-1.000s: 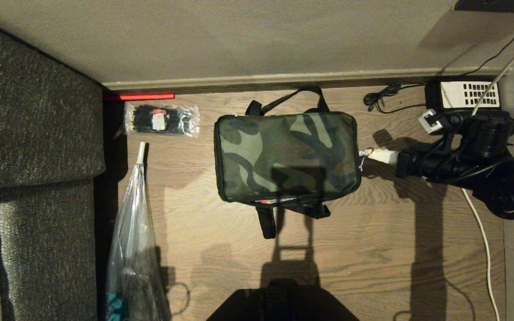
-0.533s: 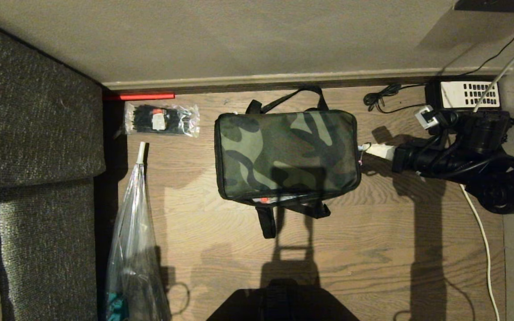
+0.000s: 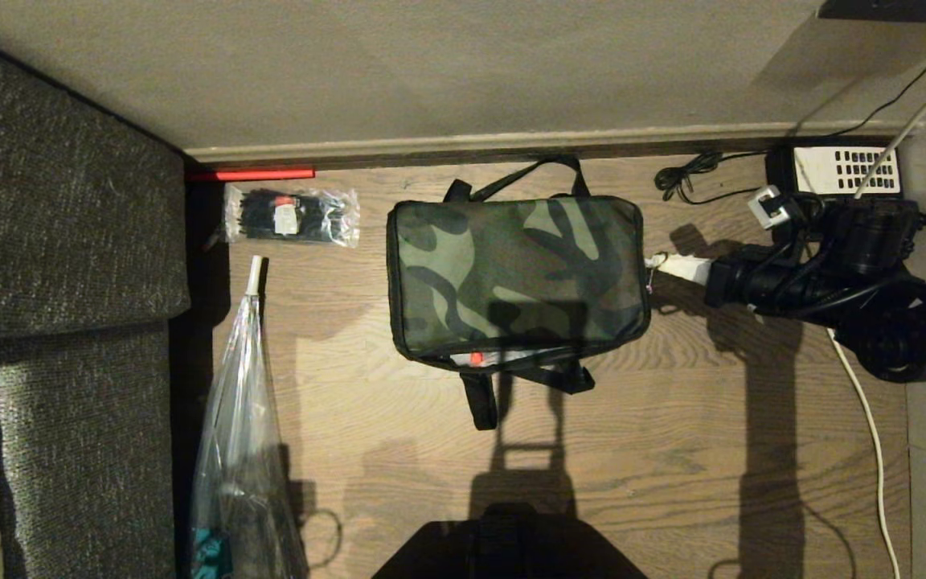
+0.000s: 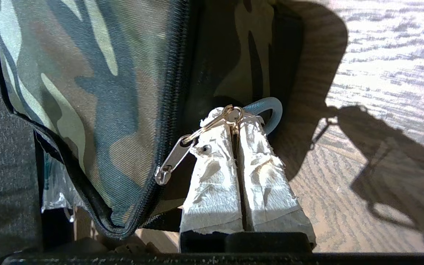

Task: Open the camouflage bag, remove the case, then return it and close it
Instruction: Open the top of the storage box

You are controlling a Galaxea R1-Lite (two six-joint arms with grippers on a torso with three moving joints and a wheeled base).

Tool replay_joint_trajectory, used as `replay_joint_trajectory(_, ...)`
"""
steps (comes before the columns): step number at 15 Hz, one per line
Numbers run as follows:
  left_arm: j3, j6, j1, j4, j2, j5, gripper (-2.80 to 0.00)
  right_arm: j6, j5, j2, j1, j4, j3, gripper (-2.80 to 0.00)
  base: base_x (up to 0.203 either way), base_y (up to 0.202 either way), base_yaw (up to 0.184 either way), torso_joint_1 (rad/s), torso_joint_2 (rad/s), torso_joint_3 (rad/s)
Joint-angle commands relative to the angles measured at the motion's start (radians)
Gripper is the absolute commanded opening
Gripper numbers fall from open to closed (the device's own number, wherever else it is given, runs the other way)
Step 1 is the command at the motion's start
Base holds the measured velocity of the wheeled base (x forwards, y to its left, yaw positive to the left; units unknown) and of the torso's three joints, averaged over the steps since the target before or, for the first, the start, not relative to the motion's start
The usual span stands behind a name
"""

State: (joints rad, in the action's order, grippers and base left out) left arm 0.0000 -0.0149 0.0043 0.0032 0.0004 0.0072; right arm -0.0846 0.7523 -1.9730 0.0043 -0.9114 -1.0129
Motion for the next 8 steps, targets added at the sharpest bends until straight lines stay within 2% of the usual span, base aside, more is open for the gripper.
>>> replay_joint_trajectory(1,0.003,0.0,0.0,0.0,0.0,0.0,-2.8,0.008,0.006,0.003,0.0,-0.033,0.033,-2.8,0.0,0.0,0.0,0.0,0.0,0.0)
replay_joint_trajectory(4,0.003,0.0,0.0,0.0,0.0,0.0,-2.8,-0.003,0.009,0.011,0.02,-0.089,0.056,-2.8,0.0,0.0,0.0,0.0,0.0,0.0)
replay_joint_trajectory(8,0.003,0.0,0.0,0.0,0.0,0.0,-2.8,-0.001,0.014,0.025,0.025,-0.097,0.09,-2.8,0.0,0.0,0.0,0.0,0.0,0.0)
